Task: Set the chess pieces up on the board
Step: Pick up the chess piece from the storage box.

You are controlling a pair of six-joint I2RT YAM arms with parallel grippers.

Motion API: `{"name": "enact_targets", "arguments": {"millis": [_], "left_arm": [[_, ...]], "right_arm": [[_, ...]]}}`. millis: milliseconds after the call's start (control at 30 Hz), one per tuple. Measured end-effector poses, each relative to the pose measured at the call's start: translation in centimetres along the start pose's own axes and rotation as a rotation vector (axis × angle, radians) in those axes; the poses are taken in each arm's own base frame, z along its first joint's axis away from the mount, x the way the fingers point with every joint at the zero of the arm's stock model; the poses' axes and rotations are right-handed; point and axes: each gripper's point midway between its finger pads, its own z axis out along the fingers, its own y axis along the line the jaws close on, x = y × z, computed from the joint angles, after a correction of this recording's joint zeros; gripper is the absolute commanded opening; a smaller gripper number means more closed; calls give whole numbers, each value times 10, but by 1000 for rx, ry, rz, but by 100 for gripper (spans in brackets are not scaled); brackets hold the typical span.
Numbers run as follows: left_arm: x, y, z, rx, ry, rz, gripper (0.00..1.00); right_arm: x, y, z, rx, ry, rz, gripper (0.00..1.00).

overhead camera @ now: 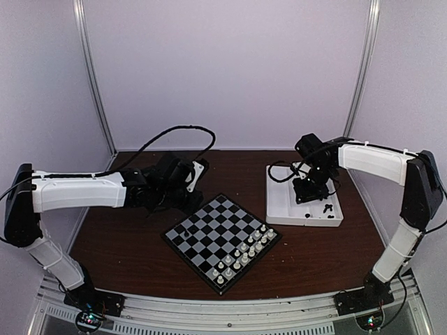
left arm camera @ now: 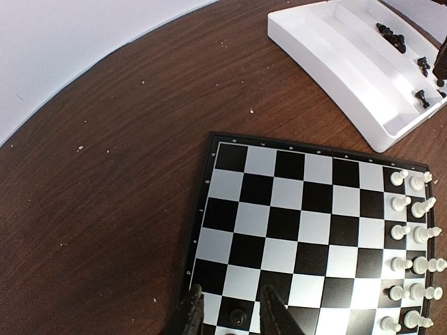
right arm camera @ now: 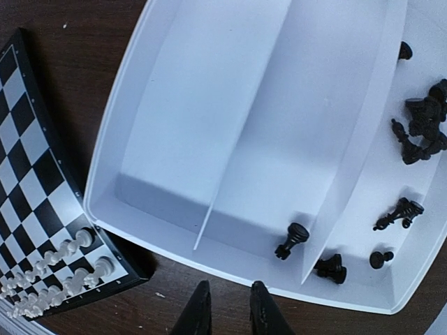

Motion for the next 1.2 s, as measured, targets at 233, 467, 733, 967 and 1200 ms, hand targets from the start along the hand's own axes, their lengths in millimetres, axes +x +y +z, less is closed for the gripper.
{"name": "enact_targets", "arguments": {"millis": [233,467,733,967,1200], "left_arm": [[-1,-1,1,2,1,4,29],[-5,-2,3,2,-2,5,29],[-10,-4,7,2,-3,7,29],[-8,-6,13,2,13,13,29],[-8,-7,15,9,17,20,29]], "right_arm": [[5,-21,6,68,36,-1,27],[16,-28,37,88,126,0,34],[25,-33,59,95,191,-3,40],[27,-38,62,100,202,8,43],[31,-40,78,102,222,12,27]]}}
